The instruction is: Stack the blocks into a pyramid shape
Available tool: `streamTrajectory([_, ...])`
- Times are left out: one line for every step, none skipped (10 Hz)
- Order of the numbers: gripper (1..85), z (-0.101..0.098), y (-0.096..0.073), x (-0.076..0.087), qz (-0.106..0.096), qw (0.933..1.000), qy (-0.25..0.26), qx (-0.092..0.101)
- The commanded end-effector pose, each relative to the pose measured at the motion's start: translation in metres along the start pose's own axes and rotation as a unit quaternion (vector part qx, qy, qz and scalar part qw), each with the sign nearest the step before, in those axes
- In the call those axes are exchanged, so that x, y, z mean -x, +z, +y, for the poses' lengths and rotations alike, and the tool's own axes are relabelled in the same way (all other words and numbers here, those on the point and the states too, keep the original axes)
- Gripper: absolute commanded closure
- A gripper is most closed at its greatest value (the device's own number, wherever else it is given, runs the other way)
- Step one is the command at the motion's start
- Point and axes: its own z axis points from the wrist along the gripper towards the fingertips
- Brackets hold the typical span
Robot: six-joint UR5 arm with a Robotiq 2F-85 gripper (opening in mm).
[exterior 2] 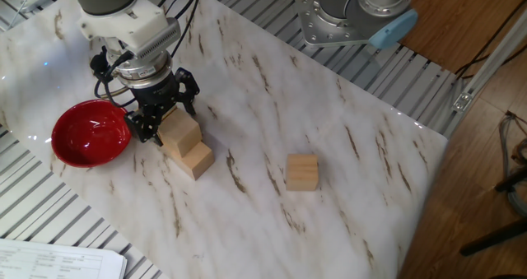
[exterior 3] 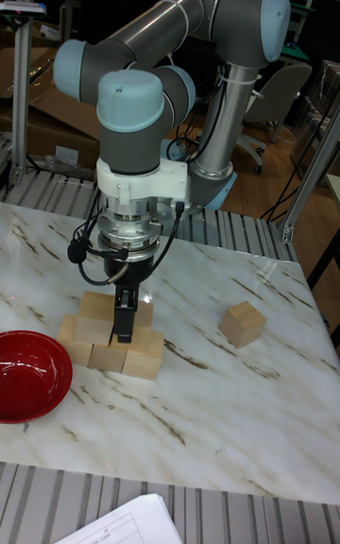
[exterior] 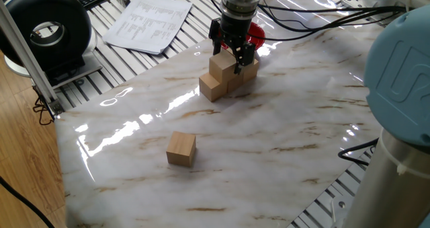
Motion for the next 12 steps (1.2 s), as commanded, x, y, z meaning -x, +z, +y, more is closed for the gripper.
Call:
streamTrajectory([15.7,-0.0033,-0.0008,0.0026,-0.006,0.9999,0.013,-0.006])
streamTrajectory([16.0,-0.0057,-0.0009,0.003,-0.007,0.9999,0.011,-0.01])
streamTrajectory([18.0,-0.0077,-0.0009,0.0031,-0.007,0.9998,0.012,-0.014])
streamTrajectory([19.7,-0.0081,-0.001,0.0027,-0.007,0.9998,0.015,-0.015])
streamTrajectory([24.7,-0.0089,-0.001,0.0011,-0.004,0.9997,0.018,-0.016])
streamTrajectory([27.7,-0.0097,-0.001,0.0004,-0.002,0.9996,0.02,-0.018])
streamTrajectory([28.0,-0.0109,-0.0011,0.0,-0.002,0.9996,0.02,-0.02])
streamTrajectory([28.0,-0.0112,-0.0014,-0.0002,-0.002,0.9996,0.019,-0.021])
streamTrajectory([28.0,-0.0102,-0.0016,0.0,-0.002,0.9996,0.02,-0.02])
streamTrajectory([28.0,-0.0096,-0.0019,-0.0002,-0.002,0.9996,0.02,-0.02])
streamTrajectory([28.0,-0.0081,-0.0018,-0.0004,-0.002,0.9996,0.02,-0.018])
streamTrajectory([27.7,-0.0053,-0.0017,-0.0003,-0.003,0.9996,0.024,-0.013])
